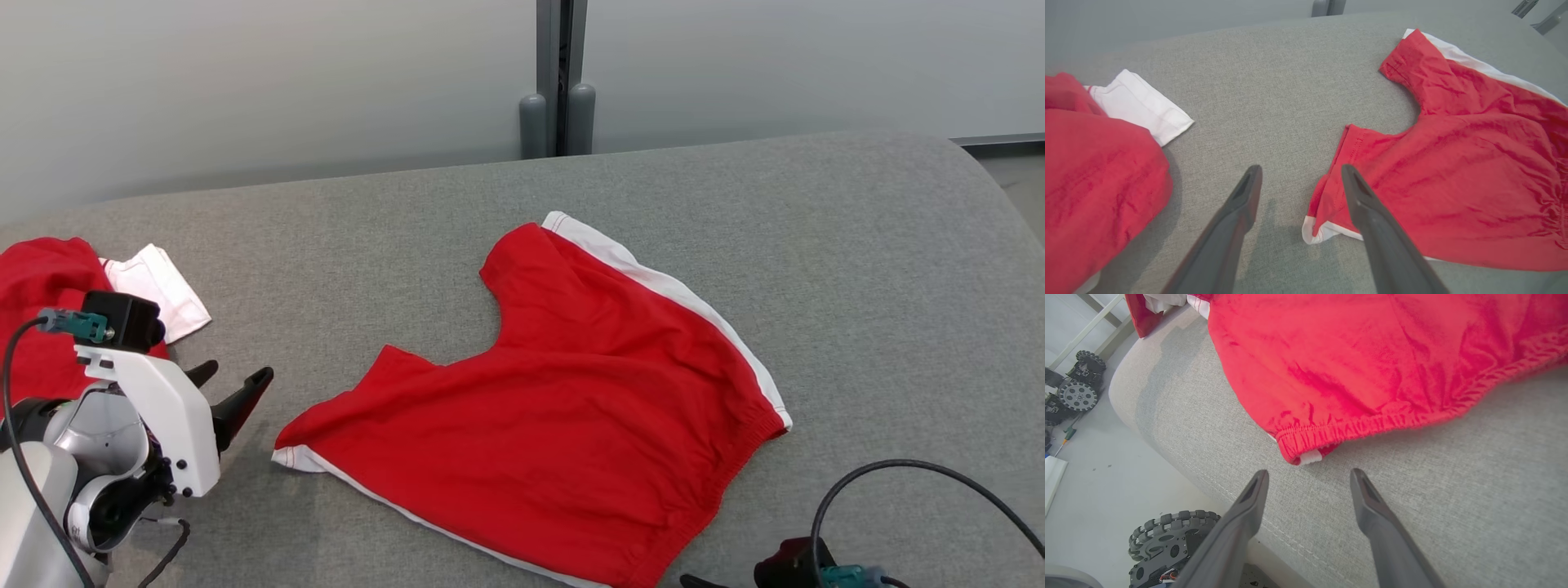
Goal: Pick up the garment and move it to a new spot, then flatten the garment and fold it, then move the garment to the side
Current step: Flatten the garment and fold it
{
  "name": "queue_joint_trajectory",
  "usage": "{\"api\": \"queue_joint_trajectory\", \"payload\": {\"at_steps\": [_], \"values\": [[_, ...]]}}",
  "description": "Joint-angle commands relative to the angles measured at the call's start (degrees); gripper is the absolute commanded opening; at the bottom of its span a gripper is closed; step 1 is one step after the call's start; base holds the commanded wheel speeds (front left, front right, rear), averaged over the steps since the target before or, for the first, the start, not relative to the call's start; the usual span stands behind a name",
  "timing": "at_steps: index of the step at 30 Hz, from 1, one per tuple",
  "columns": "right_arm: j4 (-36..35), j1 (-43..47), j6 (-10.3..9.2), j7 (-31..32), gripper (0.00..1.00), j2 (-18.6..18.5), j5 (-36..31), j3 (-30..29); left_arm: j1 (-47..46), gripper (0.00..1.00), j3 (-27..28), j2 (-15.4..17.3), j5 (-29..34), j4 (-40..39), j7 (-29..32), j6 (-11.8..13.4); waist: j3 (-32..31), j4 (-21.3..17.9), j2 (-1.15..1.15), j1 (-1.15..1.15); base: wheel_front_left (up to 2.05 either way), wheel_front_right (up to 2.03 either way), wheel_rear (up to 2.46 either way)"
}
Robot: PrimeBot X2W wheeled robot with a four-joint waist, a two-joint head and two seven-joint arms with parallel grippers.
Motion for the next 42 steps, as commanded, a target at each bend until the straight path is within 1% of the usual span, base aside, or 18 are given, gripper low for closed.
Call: {"api": "queue_joint_trajectory", "payload": {"at_steps": [1,7,12,15,19,22,24,31,37,40,41,42], "values": [[0.9,-1.2,0.04,-1.3,1.00,-0.2,0.8,1.2,-1.2,1.00,-0.3,0.4,-0.9,0.6,0.5,-0.4,0.0,0.1,0.00,0.00,0.00,0.00,0.00],[4.8,-5.3,0.04,-5.0,1.00,0.4,3.3,6.7,-3.8,1.00,-1.9,0.9,-4.4,3.7,3.2,-0.4,0.5,0.2,0.00,0.00,0.00,0.00,0.00],[7.3,-8.1,0.04,-7.5,1.00,1.2,5.5,11.0,-6.3,1.00,-5.0,1.0,-8.1,5.7,6.0,-0.4,0.8,-0.1,0.00,0.00,0.00,0.00,0.00],[8.5,-9.8,0.04,-8.6,1.00,1.4,6.9,13.5,-7.7,1.00,-7.8,1.9,-10.9,7.1,8.8,-0.4,1.1,-0.4,0.00,0.00,0.00,0.00,0.00],[9.7,-12.1,0.04,-10.0,1.00,1.9,8.5,16.5,-9.7,1.00,-11.6,2.8,-14.9,9.0,14.0,-0.4,1.3,-1.1,0.00,0.00,0.00,0.00,0.00],[10.5,-13.7,0.04,-11.0,1.00,2.2,9.7,18.4,-10.4,1.00,-14.3,3.9,-17.4,10.1,18.3,-0.4,1.4,-1.9,0.00,0.00,0.00,0.00,0.00],[10.9,-15.0,0.04,-11.9,1.00,2.5,10.7,19.8,-11.3,1.00,-16.0,4.9,-18.5,10.8,20.2,-0.4,1.8,-2.5,0.00,0.00,0.00,0.00,0.00],[11.8,-16.9,0.04,-13.5,1.00,3.3,12.3,21.7,-12.0,1.00,-18.3,4.8,-21.2,14.2,20.4,-0.4,2.1,-3.3,0.00,0.00,0.00,0.00,0.00],[11.9,-17.8,0.04,-14.0,1.00,3.5,12.7,22.5,-13.1,0.99,-20.1,5.3,-22.3,15.8,19.0,-0.4,2.3,-3.4,0.00,0.00,0.00,0.00,0.00],[11.8,-17.9,0.04,-14.1,1.00,3.6,12.9,22.7,-13.3,0.58,-21.2,5.3,-22.7,16.5,18.2,-0.4,2.3,-3.3,0.00,0.00,0.00,0.00,0.00],[11.8,-17.9,0.04,-14.1,1.00,3.6,12.9,22.8,-13.5,0.38,-21.5,5.3,-22.9,16.7,17.9,-0.4,2.3,-3.3,0.00,0.00,0.00,0.00,0.00],[11.7,-17.9,0.04,-14.1,0.93,3.6,13.0,22.8,-13.8,0.15,-21.8,5.3,-23.0,16.9,17.6,-0.4,2.3,-3.3,0.00,0.00,0.00,0.00,0.00]]}}
